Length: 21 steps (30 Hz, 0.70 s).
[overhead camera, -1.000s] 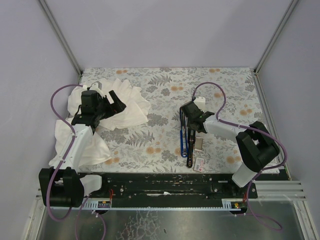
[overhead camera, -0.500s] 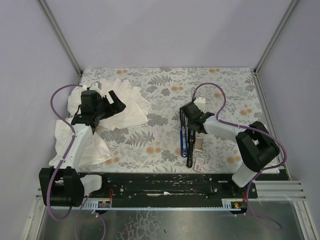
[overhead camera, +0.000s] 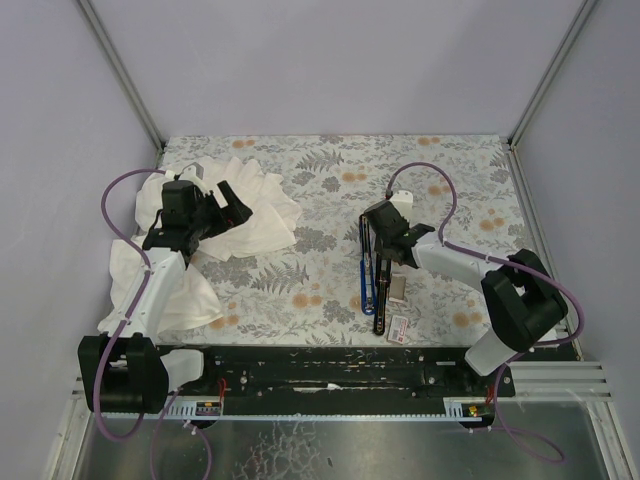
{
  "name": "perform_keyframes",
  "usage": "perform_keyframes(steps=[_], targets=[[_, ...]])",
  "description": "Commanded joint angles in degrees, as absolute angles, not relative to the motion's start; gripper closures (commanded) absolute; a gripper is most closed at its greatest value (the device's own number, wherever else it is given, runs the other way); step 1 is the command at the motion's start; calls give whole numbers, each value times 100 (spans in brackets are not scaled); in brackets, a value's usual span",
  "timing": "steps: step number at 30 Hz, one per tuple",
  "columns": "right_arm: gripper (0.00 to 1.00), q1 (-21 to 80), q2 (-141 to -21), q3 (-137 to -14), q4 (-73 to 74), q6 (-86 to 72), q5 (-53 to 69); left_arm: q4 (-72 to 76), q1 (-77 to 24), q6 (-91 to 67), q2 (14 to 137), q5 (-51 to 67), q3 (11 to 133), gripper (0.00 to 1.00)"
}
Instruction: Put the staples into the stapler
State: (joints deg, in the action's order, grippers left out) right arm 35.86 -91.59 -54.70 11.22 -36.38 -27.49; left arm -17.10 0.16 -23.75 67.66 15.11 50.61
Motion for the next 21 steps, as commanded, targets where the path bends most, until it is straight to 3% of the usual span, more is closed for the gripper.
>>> perform_keyframes(steps=[1,21], targets=[[87,3544,-9171,-5548,917,-3626,-2751,-1459,75,-2396,6741,1575,4970,9],[87,3542,-9380,-5392,891,-3662,-2812,-1459,81,-2400,6708,1580,4957,9]])
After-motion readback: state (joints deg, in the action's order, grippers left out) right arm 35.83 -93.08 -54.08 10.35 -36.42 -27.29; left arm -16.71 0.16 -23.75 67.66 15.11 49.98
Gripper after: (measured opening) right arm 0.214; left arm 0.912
